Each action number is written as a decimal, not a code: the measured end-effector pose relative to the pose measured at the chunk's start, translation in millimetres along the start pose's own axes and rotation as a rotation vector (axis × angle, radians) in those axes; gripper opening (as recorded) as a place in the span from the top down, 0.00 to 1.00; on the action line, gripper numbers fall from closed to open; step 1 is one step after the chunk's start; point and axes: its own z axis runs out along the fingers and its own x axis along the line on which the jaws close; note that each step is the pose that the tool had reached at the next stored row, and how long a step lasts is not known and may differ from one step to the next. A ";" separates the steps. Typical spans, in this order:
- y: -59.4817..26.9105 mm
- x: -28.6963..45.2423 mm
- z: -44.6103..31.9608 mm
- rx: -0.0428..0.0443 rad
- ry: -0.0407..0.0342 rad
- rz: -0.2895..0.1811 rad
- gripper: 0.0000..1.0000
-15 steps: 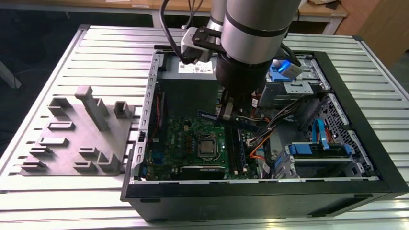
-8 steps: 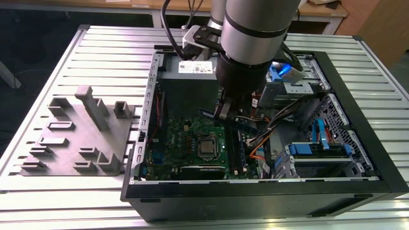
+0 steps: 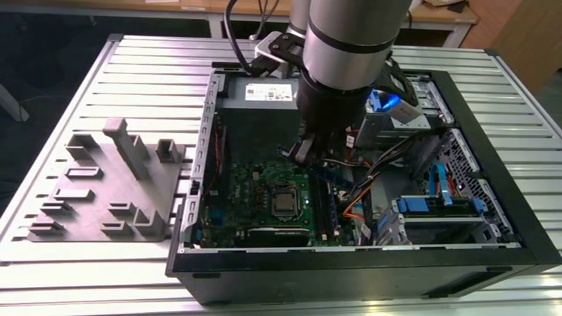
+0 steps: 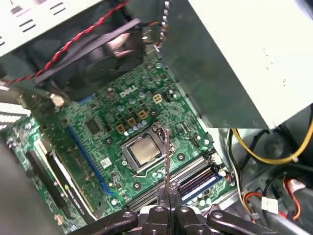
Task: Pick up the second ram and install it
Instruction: 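Insert the second ram into the second slot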
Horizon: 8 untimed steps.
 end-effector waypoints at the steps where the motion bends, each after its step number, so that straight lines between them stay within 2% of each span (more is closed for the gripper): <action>1: 0.0 0.0 0.2 0.0010 -0.0010 0.018 0.92; 8: -0.1 0.1 2.2 0.0084 -0.0078 0.145 0.92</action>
